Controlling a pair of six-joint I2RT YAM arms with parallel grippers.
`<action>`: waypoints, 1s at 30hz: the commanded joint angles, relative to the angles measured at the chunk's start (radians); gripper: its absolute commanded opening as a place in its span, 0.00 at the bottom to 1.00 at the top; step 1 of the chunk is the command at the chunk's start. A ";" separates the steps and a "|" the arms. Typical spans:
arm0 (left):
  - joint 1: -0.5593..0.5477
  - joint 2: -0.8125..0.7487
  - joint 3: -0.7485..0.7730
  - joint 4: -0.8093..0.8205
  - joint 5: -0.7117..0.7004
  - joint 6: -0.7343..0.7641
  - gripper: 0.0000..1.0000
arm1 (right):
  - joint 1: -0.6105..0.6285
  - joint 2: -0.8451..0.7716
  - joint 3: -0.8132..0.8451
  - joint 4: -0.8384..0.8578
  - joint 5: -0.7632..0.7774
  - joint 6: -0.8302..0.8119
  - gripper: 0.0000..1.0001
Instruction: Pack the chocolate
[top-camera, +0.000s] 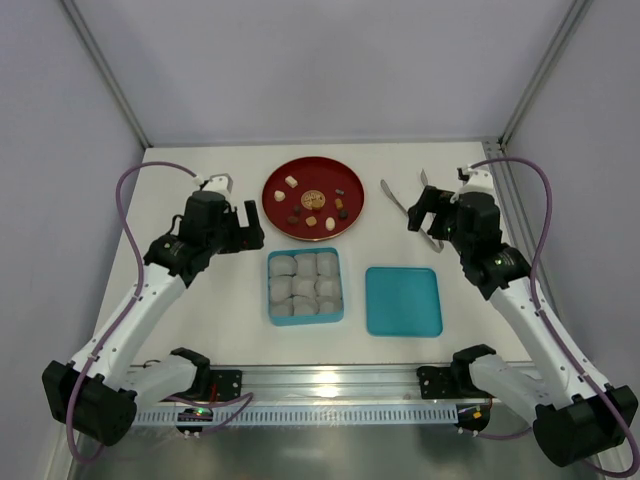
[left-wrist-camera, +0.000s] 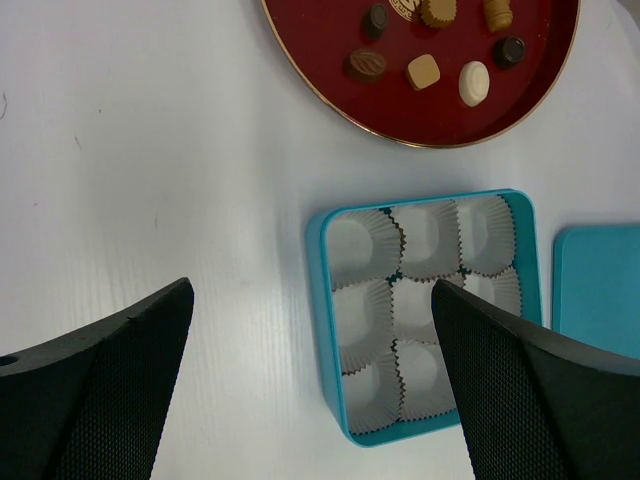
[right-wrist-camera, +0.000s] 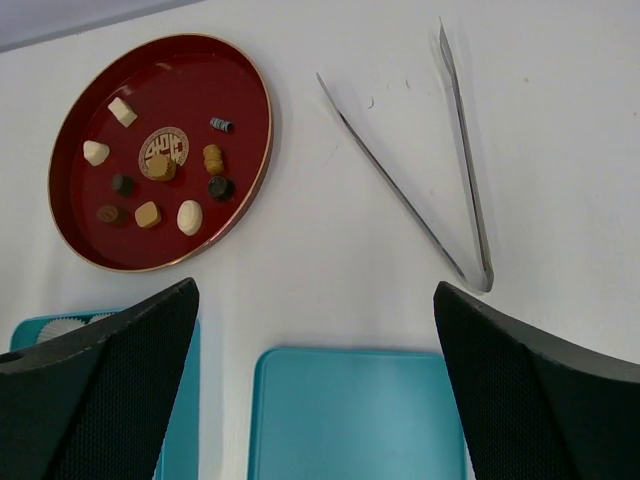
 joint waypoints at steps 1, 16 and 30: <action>0.005 -0.017 -0.003 0.041 0.015 0.000 1.00 | 0.002 0.015 0.065 -0.029 0.031 -0.026 1.00; 0.005 -0.023 0.001 0.044 0.071 -0.009 1.00 | -0.173 0.345 0.340 -0.108 -0.120 -0.145 1.00; 0.005 -0.047 -0.001 0.045 0.087 -0.012 1.00 | -0.225 0.760 0.464 -0.072 -0.127 -0.322 1.00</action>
